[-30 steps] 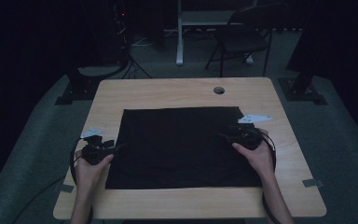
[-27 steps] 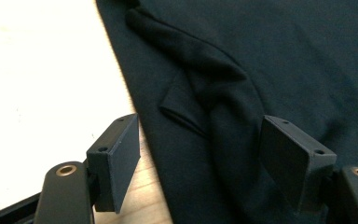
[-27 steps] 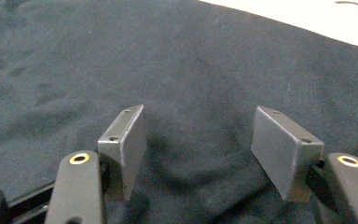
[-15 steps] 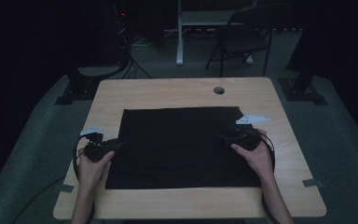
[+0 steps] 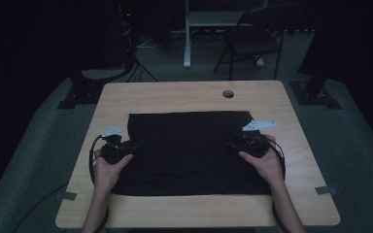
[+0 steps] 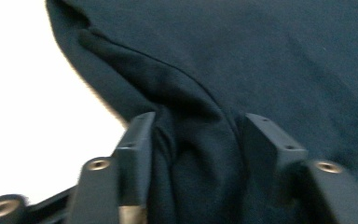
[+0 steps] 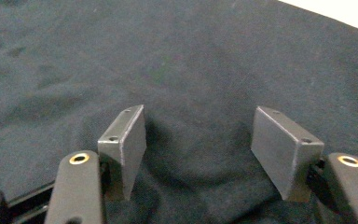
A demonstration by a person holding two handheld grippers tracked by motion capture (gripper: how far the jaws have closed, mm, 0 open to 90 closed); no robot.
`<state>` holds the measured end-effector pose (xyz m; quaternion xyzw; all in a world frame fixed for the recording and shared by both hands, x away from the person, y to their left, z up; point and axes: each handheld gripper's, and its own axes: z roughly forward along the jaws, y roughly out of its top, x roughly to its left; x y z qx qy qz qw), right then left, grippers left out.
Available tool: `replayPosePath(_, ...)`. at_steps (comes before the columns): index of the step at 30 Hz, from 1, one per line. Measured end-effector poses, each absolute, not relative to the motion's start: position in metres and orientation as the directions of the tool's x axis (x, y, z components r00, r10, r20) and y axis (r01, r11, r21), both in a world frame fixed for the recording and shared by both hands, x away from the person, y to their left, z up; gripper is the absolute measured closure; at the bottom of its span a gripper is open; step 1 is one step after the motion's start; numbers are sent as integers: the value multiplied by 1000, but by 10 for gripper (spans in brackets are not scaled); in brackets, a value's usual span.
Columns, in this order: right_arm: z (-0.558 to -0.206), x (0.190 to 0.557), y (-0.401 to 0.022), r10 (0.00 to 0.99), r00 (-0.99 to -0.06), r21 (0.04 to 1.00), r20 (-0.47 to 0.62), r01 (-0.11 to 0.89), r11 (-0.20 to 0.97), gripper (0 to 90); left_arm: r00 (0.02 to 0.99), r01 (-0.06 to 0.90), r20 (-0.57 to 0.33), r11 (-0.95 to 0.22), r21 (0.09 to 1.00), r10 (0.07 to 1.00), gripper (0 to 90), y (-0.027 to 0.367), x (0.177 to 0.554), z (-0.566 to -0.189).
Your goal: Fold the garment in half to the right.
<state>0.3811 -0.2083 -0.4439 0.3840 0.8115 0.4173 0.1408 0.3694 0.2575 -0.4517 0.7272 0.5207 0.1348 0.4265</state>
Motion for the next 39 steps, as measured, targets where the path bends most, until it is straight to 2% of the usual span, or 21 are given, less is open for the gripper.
replayPosePath(3, -445, 381, -207, 738, -670, 778, 82, 506, 372, 361, 412, 643, -252, -84, 762, 876, 535, 258, 370, -452)
replayPosePath(4, -446, 380, -205, 736, -674, 771, 63, 501, 393, 365, 414, 638, -225, -104, 763, 882, 535, 256, 371, -452)
replayPosePath(6, -449, 378, -197, 731, -682, 750, -17, 475, 460, 371, 411, 631, -193, -126, 765, 891, 591, 253, 371, -451)
replayPosePath(8, -449, 377, -194, 732, -680, 745, -39, 468, 475, 380, 406, 636, -200, -119, 762, 892, 632, 252, 372, -451)
replayPosePath(14, -449, 375, -194, 734, -679, 746, -32, 473, 469, 411, 398, 648, -224, -100, 755, 890, 708, 253, 372, -451)
replayPosePath(19, -449, 370, -192, 726, -687, 741, -7, 484, 466, 430, 398, 659, -224, -108, 744, 890, 735, 256, 366, -450)
replayPosePath(25, -447, 363, -185, 704, -710, 725, -13, 479, 495, 448, 369, 678, -266, -62, 733, 891, 741, 266, 357, -450)
replayPosePath(31, -439, 368, -179, 700, -714, 728, -15, 472, 498, 472, 371, 651, -269, -42, 758, 889, 765, 268, 352, -441)
replayPosePath(36, -428, 375, -163, 682, -731, 735, -24, 449, 507, 556, 388, 628, -266, -42, 777, 883, 776, 267, 351, -431)
replayPosePath(39, -424, 382, -147, 654, -756, 736, -10, 437, 517, 674, 390, 622, -261, -44, 782, 883, 776, 266, 350, -427)
